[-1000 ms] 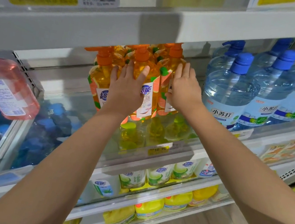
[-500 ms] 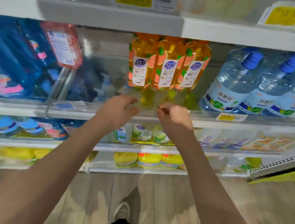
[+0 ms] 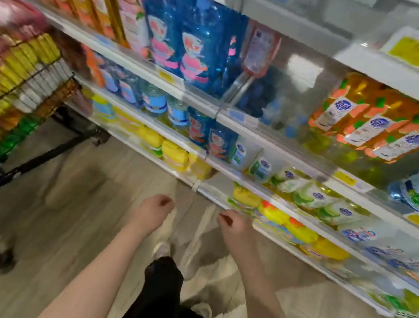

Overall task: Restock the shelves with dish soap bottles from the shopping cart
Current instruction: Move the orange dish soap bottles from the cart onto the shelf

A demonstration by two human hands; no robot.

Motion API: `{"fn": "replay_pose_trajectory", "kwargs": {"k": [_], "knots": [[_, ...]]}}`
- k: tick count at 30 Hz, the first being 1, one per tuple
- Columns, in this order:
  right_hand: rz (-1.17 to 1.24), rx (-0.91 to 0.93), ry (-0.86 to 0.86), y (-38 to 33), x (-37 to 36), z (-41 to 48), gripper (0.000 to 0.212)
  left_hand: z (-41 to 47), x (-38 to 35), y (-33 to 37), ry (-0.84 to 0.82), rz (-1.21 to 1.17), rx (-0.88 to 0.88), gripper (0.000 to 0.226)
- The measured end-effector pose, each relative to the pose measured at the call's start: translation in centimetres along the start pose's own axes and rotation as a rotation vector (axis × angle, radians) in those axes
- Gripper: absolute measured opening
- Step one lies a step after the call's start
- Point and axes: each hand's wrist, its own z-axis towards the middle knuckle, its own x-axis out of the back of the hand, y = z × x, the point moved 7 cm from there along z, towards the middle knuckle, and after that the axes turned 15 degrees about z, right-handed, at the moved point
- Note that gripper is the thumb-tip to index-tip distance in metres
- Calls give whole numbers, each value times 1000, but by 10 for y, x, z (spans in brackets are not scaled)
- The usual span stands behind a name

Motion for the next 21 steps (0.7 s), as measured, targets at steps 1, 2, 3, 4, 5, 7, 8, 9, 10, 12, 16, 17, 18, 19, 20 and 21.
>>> {"fn": "replay_pose_trajectory", "kwargs": {"k": [1,2,3,4,5,7,8,9,10,12,16,17,18,19,20,21], "knots": [[-59,-42,-67,2,-19,-1,15,-4,3,-23,-4,-4,60,27],[-127,-81,-128,4,-37,-1,19,-7,6,-44,-8,-23,109,27],[-189,-96,-178,3,-54,-1,22,-9,9,-64,-26,-53,158,26],[-232,-100,-226,-1,-71,0,23,-10,13,-84,-44,-82,202,24],[-253,-108,-279,-6,-88,2,24,-11,20,-102,-63,-101,246,23],[-302,-140,-380,-20,-120,10,24,-12,41,-135,-62,-109,317,21],[-346,-155,-428,-26,-136,15,20,-12,52,-150,-56,-110,344,20],[-389,-160,-481,-31,-153,23,16,-13,64,-164,-48,-115,366,21],[-426,-150,-526,-40,-170,31,16,-13,77,-179,-31,-117,382,25],[-491,-127,-576,-61,-203,50,16,-17,108,-204,21,-136,417,30],[-515,-5,-621,-135,-272,73,22,-27,178,-255,200,-224,521,25],[-505,39,-650,-157,-289,75,25,-32,196,-266,262,-258,552,25],[-499,79,-677,-179,-306,76,27,-36,213,-276,332,-293,580,25],[-488,110,-699,-200,-321,77,28,-40,231,-284,404,-319,606,25],[-470,148,-718,-222,-336,77,29,-44,249,-290,485,-331,624,25],[-450,193,-737,-242,-350,79,29,-47,268,-295,566,-335,639,26]]}}
